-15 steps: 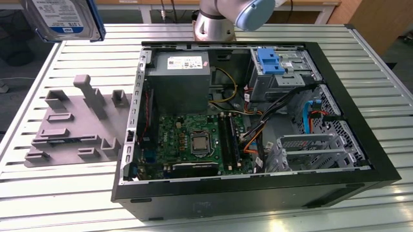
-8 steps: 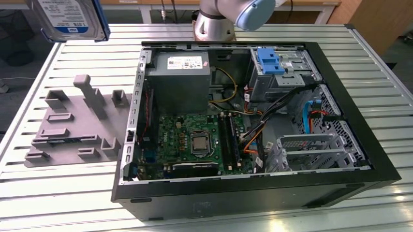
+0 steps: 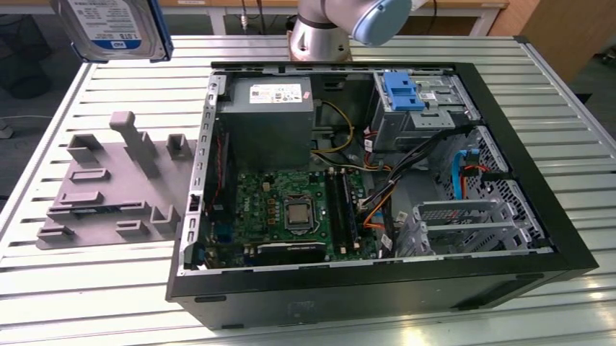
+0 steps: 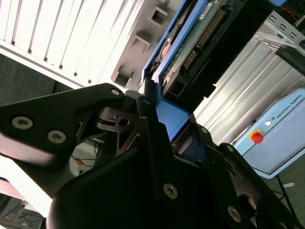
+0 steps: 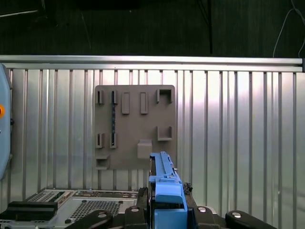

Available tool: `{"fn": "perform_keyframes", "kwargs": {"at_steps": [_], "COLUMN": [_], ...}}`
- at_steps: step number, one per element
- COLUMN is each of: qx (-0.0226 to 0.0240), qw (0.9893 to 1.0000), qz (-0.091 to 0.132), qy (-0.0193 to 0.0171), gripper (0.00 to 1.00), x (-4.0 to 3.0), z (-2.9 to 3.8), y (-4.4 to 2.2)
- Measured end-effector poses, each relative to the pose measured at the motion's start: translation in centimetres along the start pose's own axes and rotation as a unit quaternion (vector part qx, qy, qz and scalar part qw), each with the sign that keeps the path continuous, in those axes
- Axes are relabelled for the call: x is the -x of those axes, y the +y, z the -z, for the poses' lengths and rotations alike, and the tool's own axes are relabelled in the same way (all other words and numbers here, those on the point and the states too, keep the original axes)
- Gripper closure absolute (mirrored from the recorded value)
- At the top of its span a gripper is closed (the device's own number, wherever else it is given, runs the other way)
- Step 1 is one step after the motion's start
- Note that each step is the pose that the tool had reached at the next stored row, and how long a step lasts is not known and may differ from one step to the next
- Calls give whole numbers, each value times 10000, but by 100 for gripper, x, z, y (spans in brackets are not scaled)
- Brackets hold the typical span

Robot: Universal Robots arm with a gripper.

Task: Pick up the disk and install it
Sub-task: 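Pick up the disk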

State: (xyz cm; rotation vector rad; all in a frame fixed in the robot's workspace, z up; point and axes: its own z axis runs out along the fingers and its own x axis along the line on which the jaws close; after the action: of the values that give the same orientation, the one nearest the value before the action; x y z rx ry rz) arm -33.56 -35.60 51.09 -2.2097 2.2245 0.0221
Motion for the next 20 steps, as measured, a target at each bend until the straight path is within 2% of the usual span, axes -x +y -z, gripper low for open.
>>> {"fn": "perform_keyframes", "kwargs": {"at_steps": [20], "qx": [0], "qw": [10000], "qz": [0], "qy": [0], "gripper": [64], "x": [2], "z": [2], "y": [-248]}}
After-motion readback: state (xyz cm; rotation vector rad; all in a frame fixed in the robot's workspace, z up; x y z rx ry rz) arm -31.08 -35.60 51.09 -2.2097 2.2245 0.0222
